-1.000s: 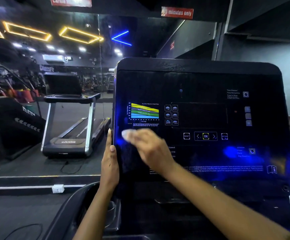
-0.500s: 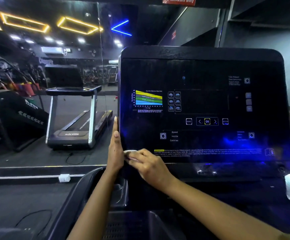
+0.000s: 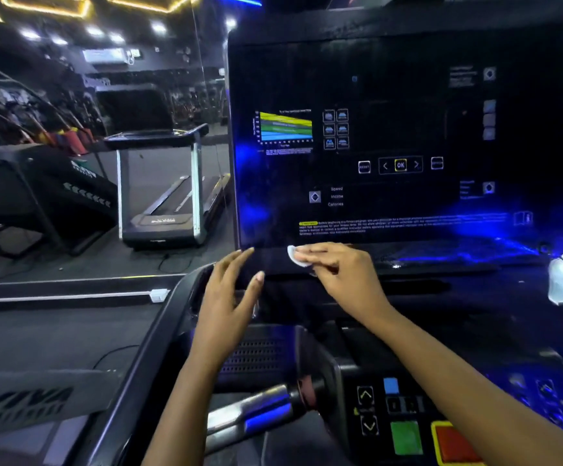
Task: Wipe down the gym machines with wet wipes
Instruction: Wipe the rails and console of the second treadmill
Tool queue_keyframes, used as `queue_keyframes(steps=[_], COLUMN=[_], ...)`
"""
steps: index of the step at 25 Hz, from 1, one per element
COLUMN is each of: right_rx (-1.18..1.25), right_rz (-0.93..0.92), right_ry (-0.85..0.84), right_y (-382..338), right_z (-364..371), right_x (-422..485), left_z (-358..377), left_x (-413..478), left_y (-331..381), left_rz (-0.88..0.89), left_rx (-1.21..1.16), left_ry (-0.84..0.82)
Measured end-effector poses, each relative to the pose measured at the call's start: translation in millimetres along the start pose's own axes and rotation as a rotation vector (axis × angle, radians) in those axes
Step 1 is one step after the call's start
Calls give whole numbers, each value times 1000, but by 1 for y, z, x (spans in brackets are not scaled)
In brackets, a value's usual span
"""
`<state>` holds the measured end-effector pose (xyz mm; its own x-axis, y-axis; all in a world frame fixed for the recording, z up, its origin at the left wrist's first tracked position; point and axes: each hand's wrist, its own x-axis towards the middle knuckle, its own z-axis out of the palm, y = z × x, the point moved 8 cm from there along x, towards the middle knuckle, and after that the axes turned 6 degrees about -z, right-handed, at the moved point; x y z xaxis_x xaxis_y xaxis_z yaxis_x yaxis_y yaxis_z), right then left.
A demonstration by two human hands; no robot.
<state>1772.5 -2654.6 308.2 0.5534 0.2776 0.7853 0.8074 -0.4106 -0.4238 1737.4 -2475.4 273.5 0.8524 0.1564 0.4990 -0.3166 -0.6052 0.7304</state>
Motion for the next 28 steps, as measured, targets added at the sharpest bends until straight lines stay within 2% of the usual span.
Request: queue_keyframes(steps=[3, 6, 9, 11, 13, 16, 19, 22, 28], right_rx=[85, 109, 96, -17, -233, -382, -458, -516, -676], right_rz=[229, 373, 508, 497, 358, 121, 2, 7, 166], right_ry=[6, 112, 225, 271, 248, 53, -72, -45, 187], right_y=[7, 6, 5, -4, -25, -56, -58, -49, -10], right_z=[-25, -59, -95, -107, -94, -37, -14, -26, -105], right_x=[-38, -79, -124, -147, -158, -167, -178, -183, -200], left_z=[26, 58, 89, 101, 106, 105, 104, 104, 105], left_x=[-35, -73, -107, -118, -121, -123, -124, -123, -123], left_y=[18, 31, 29, 24, 23, 23, 25, 26, 25], left_rz=[65, 141, 230, 319, 410, 428, 418, 407, 409], left_rx=[28, 18, 123, 264, 365, 374, 378, 389, 426], left_ry=[-193, -453, -606, -603, -544, -505, -494, -503, -512])
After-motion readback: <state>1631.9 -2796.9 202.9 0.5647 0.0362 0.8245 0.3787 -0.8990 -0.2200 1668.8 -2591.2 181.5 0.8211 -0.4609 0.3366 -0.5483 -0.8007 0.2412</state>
